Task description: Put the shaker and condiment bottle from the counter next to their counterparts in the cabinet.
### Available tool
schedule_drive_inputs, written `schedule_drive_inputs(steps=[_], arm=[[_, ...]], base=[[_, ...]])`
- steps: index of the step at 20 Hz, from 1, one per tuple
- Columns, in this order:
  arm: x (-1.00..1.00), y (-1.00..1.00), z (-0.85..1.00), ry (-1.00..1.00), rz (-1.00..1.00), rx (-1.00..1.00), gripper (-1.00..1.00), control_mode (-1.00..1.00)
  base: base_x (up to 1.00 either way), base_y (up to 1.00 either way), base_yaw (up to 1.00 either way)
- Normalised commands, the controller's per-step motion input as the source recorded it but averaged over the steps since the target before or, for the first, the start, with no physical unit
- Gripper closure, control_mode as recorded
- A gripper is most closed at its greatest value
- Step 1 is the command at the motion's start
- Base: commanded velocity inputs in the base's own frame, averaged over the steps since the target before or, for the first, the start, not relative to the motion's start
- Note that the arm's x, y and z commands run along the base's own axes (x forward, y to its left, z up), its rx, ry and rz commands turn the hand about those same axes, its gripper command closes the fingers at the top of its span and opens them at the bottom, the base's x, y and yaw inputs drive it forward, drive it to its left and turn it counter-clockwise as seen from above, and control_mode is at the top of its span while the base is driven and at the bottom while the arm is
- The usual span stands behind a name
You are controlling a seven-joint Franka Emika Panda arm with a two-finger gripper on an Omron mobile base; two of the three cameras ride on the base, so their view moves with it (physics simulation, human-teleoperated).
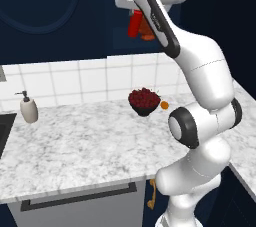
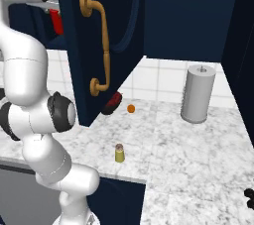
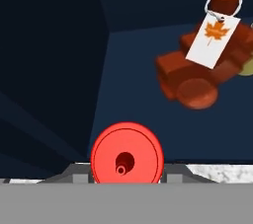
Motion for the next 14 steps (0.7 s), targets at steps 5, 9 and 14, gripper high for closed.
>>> schedule_drive_inputs(steps=[5, 9, 14], arm=[[0.45, -0.05, 0.0, 0.0, 0.02, 0.0, 1.0, -1.0], [0.0, 0.09, -0.04, 0.0, 0.0, 0.0, 1.0, -1.0], [0.0, 0.01, -0.49, 0.0, 0.0, -0.06, 1.0, -1.0]], base=[[0.0, 0.0, 0.0], [0.0, 0.0, 0.0], [0.0, 0.0, 0.0]])
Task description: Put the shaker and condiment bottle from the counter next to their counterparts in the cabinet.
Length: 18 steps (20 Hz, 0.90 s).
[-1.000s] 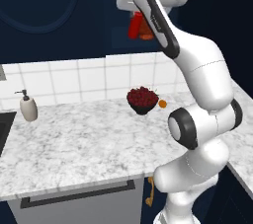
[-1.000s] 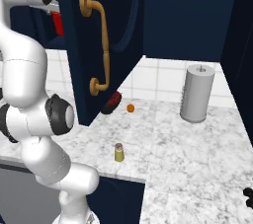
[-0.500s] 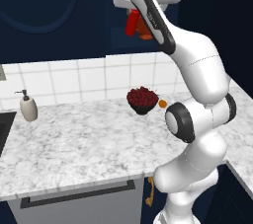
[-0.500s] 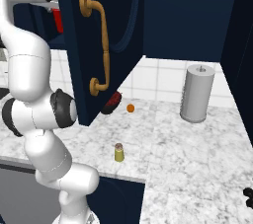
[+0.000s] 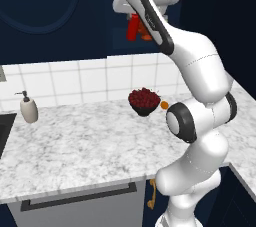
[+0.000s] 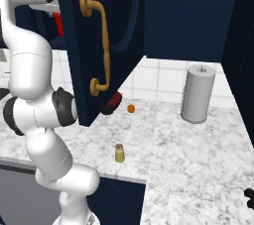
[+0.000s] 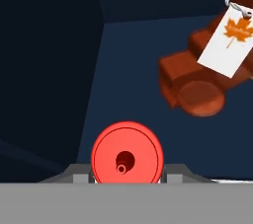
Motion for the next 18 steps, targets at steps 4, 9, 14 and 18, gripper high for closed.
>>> schedule_drive_inputs(steps=[4, 9, 14, 18], arm=[[0.0, 0.09, -0.06, 0.0, 0.0, -0.01, 1.0, -1.0], [0.07, 0.04, -0.11, 0.0, 0.0, -0.04, 1.0, -1.0], [0.11, 0.0, -0.02, 0.03, 0.0, 0.0, 1.0, -1.0], [0.48, -0.07, -0.11, 0.18, 0.0, 0.0, 1.0, -1.0]], base=[[0.0, 0.0, 0.0], [0.0, 0.0, 0.0], [0.0, 0.0, 0.0], [0.0, 0.0, 0.0]])
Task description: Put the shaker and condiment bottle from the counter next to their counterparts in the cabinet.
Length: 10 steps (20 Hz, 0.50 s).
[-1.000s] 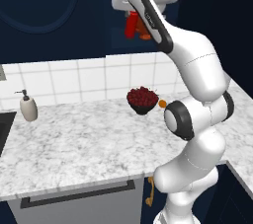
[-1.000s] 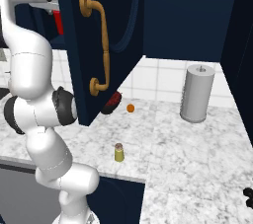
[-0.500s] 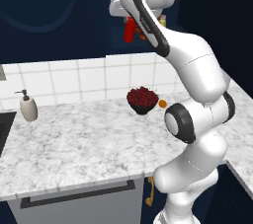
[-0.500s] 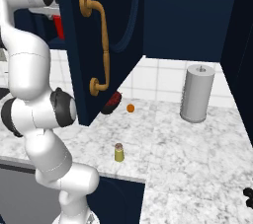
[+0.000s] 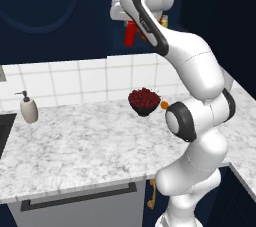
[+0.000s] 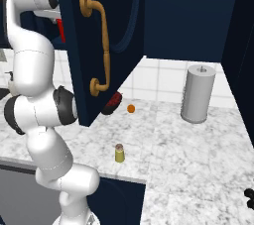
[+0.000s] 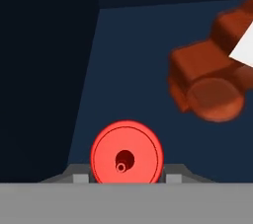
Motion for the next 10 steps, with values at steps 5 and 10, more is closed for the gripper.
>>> schedule_drive_inputs(steps=[5, 10], arm=[[0.46, -0.06, 0.0, 0.13, 0.0, 0.02, 1.0, -1.0], [0.16, 0.0, 0.0, 0.04, 0.0, 0.0, 1.0, -1.0]], base=[[0.0, 0.0, 0.0], [0.0, 0.0, 0.0]])
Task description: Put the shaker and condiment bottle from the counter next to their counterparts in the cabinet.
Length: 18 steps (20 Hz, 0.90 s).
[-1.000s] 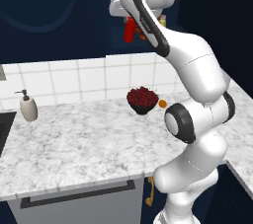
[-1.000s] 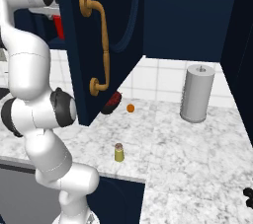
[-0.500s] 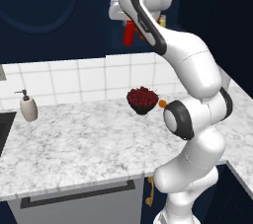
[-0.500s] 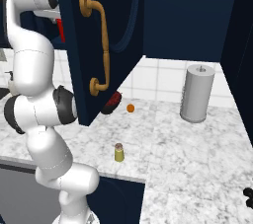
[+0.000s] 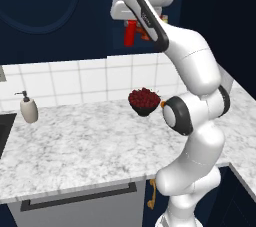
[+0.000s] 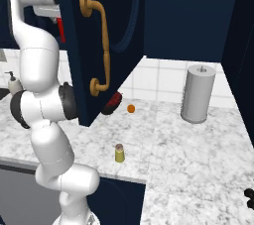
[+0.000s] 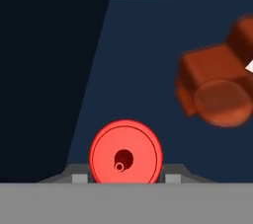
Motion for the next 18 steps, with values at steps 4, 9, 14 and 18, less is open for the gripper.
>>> schedule_drive_inputs(steps=[4, 9, 14, 18], arm=[[0.1, 0.17, -0.01, 0.08, 0.0, 0.0, -1.0, -1.0], [0.09, -0.05, 0.01, 0.06, 0.0, 0.07, -1.0, -1.0], [0.0, -0.03, 0.24, 0.02, 0.0, 0.1, -1.0, -1.0], [0.0, 0.0, 0.46, 0.0, 0.0, 0.04, -1.0, -1.0]], base=[[0.0, 0.0, 0.0], [0.0, 0.0, 0.0], [0.0, 0.0, 0.0], [0.0, 0.0, 0.0]])
